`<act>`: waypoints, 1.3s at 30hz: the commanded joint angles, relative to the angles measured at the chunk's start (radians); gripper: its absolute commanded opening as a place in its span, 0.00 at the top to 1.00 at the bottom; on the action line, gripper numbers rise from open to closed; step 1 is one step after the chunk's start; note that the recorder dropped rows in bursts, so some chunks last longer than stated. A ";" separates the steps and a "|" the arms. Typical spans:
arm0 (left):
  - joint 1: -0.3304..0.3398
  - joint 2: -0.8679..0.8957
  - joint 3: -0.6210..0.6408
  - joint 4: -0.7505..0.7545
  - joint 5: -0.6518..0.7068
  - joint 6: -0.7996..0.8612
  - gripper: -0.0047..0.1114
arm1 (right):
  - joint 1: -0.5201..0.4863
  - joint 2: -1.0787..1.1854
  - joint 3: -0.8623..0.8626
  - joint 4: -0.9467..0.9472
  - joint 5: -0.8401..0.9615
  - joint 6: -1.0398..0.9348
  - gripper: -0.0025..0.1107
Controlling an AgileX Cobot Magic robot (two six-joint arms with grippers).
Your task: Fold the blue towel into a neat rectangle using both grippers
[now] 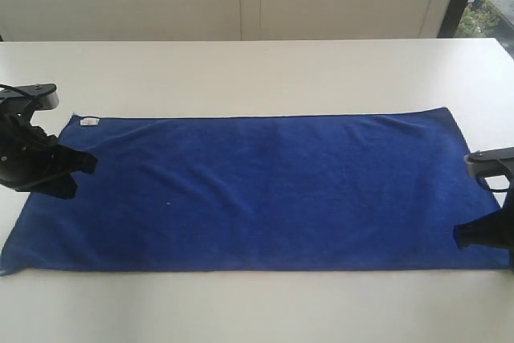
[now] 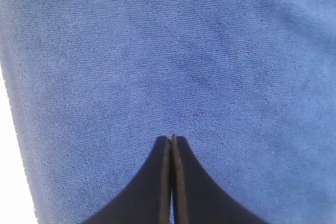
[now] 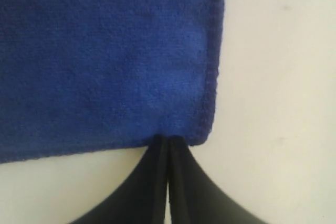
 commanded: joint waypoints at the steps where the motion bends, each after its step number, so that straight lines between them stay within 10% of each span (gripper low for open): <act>1: 0.001 -0.009 0.008 -0.019 0.009 -0.005 0.96 | -0.005 -0.005 -0.013 0.000 0.010 -0.006 0.98; 19: 0.005 -0.155 -0.073 0.067 0.159 0.027 0.96 | -0.005 -0.161 -0.096 0.066 -0.181 0.047 0.98; 33: 0.162 -0.497 -0.104 0.100 0.452 0.009 0.96 | -0.029 -0.093 -0.241 0.124 -0.134 0.007 0.98; 39: 0.164 -0.596 -0.104 0.108 0.460 0.009 0.96 | -0.118 0.010 -0.346 0.412 -0.046 -0.311 0.98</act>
